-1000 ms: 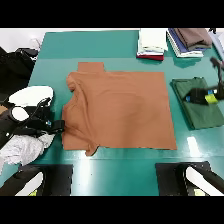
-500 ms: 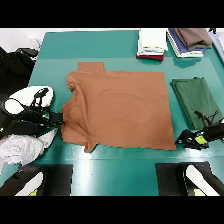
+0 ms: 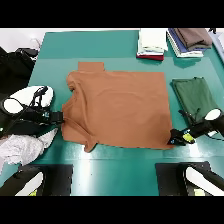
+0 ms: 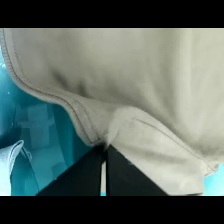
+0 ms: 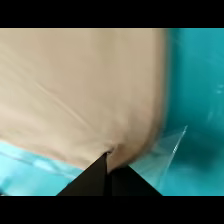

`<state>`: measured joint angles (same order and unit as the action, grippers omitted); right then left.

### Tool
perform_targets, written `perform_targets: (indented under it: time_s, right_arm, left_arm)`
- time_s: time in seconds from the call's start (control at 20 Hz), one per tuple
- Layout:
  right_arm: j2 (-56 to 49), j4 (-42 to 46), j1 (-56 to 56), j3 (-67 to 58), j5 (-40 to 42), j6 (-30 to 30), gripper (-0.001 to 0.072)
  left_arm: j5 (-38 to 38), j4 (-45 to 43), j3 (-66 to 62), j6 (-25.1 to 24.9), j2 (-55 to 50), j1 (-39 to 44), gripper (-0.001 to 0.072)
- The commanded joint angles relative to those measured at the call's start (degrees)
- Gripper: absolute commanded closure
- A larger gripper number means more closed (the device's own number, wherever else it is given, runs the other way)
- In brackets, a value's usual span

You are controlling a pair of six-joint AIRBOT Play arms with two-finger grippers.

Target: Fold the shirts.

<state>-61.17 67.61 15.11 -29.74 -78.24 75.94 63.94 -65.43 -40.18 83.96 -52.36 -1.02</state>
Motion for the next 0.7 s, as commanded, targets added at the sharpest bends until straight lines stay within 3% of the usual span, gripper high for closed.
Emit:
perform_targets:
  time_s: [0.0,0.3,0.65]
  right_arm:
    - [0.85,-0.5,-7.28,-5.51,0.46,0.17,0.0693]
    - [13.64,-0.39,-7.69,-31.69,1.99,1.16,0.0693]
    - [19.71,-0.46,3.52,-67.52,3.23,1.16,0.0694]
  left_arm:
    - [1.31,-0.07,-2.95,0.0,0.13,-0.04,0.0686]
    - [3.06,-0.11,-28.87,1.55,8.41,-0.04,0.0686]
    - [1.62,-0.07,-68.87,3.1,10.51,-0.04,0.0687]
